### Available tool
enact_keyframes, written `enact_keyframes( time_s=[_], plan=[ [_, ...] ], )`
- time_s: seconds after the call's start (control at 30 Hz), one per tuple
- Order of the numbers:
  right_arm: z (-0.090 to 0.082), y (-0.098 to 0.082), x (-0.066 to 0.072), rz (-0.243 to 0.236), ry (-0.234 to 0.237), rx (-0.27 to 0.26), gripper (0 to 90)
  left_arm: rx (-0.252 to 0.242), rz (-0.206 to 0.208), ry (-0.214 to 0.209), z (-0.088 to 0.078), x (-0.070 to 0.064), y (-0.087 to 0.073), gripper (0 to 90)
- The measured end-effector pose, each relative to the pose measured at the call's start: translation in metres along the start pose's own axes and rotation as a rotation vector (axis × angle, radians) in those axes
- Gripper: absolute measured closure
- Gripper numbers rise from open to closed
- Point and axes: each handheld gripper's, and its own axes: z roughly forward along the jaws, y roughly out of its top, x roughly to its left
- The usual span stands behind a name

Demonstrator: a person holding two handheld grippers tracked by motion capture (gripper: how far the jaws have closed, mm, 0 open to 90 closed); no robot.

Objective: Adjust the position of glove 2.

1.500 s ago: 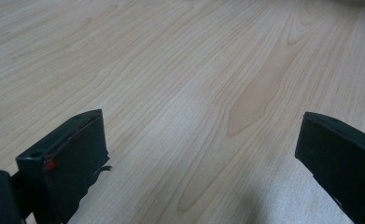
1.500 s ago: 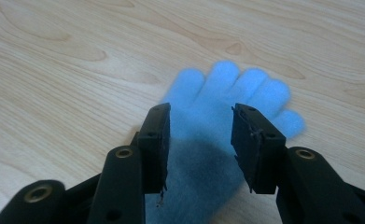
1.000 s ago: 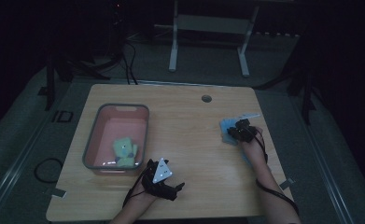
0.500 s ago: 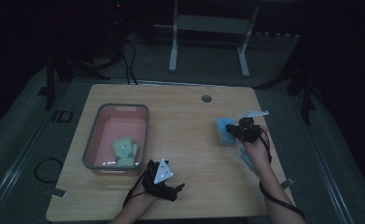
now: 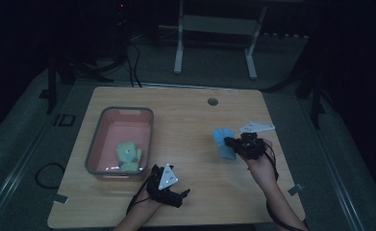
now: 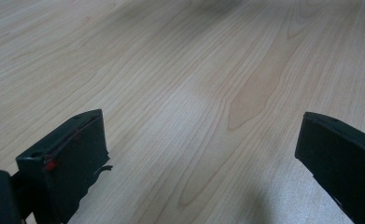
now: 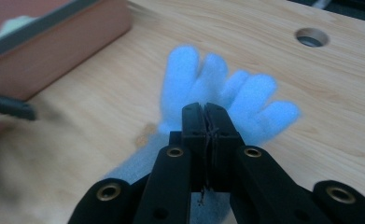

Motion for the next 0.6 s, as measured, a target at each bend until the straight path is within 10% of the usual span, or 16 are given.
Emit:
enact_keyframes(
  time_s=[0.6],
  plan=[
    [0.027,-0.039,0.056,-0.023,-0.012,0.085,87.5,-0.027,0.017,0.023,-0.008,0.002,0.001,2.4]
  ],
)
